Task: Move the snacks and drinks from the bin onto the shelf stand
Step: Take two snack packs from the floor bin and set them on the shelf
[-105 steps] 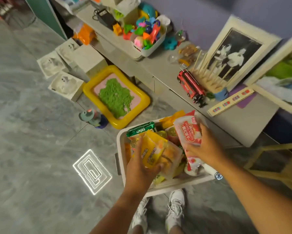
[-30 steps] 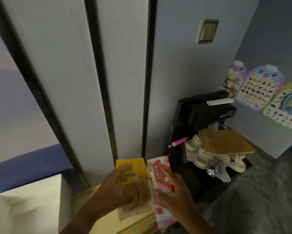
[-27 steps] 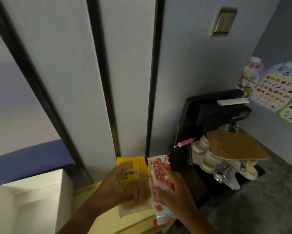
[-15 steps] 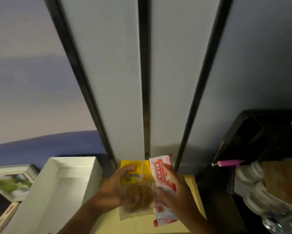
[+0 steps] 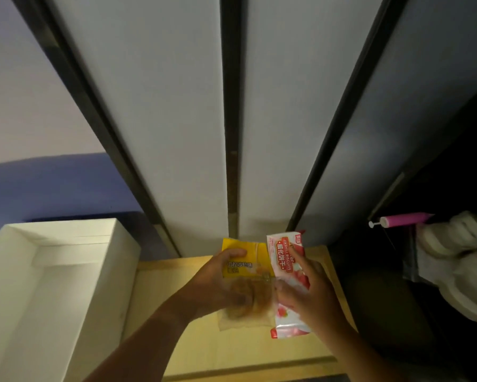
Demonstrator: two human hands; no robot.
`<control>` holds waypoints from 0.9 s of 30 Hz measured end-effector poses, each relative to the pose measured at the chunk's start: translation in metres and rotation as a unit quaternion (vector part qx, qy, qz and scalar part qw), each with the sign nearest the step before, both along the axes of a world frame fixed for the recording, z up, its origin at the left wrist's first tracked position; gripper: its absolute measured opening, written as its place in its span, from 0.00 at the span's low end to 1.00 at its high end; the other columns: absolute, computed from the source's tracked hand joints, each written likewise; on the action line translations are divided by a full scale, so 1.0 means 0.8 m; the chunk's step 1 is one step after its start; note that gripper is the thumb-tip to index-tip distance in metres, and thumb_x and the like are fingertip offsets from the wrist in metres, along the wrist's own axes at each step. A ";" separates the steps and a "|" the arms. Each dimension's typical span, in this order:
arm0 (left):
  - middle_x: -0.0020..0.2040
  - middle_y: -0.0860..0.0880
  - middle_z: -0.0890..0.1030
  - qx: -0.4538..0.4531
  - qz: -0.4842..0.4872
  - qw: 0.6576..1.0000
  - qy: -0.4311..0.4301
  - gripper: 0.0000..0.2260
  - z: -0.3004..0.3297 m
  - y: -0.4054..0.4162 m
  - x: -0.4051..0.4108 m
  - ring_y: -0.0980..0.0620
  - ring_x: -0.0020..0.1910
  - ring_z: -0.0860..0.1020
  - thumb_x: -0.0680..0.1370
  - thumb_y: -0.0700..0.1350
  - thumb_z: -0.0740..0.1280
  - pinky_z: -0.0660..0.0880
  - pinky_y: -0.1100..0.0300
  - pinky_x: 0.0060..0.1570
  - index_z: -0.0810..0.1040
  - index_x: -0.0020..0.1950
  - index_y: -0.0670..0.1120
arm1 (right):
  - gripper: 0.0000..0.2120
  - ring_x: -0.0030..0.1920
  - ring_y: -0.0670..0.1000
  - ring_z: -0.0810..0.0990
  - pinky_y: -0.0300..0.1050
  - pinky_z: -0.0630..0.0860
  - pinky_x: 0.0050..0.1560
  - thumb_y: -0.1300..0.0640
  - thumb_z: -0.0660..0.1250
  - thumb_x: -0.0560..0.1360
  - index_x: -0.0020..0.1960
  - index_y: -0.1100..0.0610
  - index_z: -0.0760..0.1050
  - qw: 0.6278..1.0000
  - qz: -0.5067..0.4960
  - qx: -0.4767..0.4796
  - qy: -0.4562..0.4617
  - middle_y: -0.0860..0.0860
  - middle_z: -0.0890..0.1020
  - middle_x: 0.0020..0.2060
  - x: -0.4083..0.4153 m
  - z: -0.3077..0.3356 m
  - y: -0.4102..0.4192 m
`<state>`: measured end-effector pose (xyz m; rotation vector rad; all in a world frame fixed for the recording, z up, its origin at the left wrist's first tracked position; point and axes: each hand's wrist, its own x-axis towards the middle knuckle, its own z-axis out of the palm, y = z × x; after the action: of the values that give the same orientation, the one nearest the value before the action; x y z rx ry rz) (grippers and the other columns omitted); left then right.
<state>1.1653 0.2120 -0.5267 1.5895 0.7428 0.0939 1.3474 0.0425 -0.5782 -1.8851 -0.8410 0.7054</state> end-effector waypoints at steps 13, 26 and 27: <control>0.70 0.59 0.61 0.164 -0.065 0.984 0.001 0.41 -0.056 0.016 0.040 0.57 0.68 0.69 0.64 0.50 0.84 0.72 0.68 0.64 0.68 0.72 0.61 | 0.37 0.74 0.55 0.67 0.56 0.79 0.63 0.29 0.59 0.75 0.80 0.40 0.56 0.957 0.010 -0.124 -0.263 0.47 0.65 0.76 0.045 -0.049 -0.005; 0.80 0.63 0.50 0.179 -0.058 0.982 0.010 0.38 -0.030 0.032 0.022 0.61 0.78 0.56 0.68 0.57 0.80 0.65 0.51 0.75 0.66 0.73 0.68 | 0.35 0.69 0.51 0.64 0.53 0.75 0.65 0.32 0.56 0.74 0.76 0.48 0.67 0.943 -0.019 -0.142 -0.299 0.48 0.68 0.74 0.039 -0.001 -0.009; 0.80 0.63 0.51 0.199 -0.052 0.978 0.017 0.37 -0.019 0.033 0.019 0.65 0.76 0.56 0.69 0.58 0.78 0.64 0.54 0.75 0.65 0.74 0.67 | 0.35 0.70 0.50 0.64 0.55 0.76 0.65 0.33 0.56 0.74 0.76 0.49 0.68 0.943 -0.019 -0.141 -0.300 0.48 0.68 0.74 0.036 0.013 -0.008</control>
<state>1.1802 0.2388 -0.5415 2.0138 0.6939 0.1463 1.3762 0.0364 -0.5681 -2.4223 -1.1167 0.2205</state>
